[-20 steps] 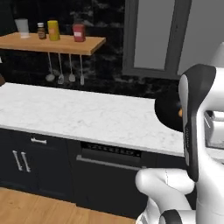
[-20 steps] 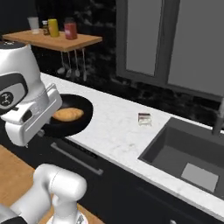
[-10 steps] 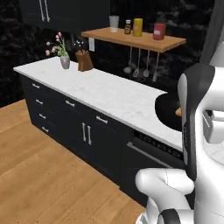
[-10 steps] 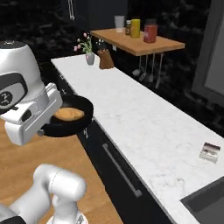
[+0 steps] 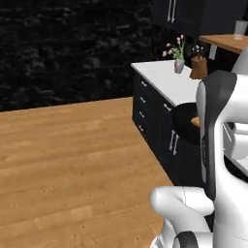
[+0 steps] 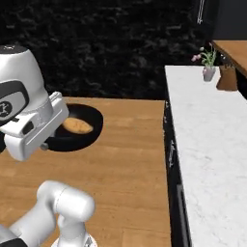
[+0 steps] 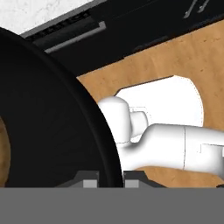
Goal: Pick the potato from the sink and place it in the bowl. Then pick the bowl and place it in the microwave. Then close the microwave door and press the start button.
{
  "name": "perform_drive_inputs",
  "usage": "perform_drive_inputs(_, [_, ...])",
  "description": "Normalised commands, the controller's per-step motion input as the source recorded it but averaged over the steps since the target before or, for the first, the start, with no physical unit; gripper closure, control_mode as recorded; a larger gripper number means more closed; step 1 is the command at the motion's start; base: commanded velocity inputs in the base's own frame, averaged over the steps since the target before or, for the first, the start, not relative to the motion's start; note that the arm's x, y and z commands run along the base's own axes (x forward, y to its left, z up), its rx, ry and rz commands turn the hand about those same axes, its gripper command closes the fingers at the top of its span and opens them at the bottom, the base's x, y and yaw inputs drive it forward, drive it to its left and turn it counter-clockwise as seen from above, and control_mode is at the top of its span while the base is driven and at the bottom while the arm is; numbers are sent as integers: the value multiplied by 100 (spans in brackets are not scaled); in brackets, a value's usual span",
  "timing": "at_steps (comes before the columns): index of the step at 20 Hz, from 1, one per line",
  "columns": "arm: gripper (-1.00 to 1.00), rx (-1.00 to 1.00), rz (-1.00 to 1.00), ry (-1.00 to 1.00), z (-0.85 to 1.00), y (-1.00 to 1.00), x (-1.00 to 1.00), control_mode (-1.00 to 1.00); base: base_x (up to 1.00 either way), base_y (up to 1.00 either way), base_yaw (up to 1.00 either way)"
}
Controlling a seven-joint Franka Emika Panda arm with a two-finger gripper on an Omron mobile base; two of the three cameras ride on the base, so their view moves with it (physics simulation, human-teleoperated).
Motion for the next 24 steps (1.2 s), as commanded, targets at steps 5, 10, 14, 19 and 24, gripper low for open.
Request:
perform_drive_inputs(5, [100,0,0,0,0,0,0,100,5,0,96])
perform_drive_inputs(10, [100,0,0,0,0,0,0,100,4,0,97])
perform_drive_inputs(14, [100,0,0,0,0,0,0,100,4,0,97])
perform_drive_inputs(19, [100,0,0,0,0,0,0,100,4,0,96])
perform_drive_inputs(24, [100,0,0,0,0,0,0,100,48,0,87])
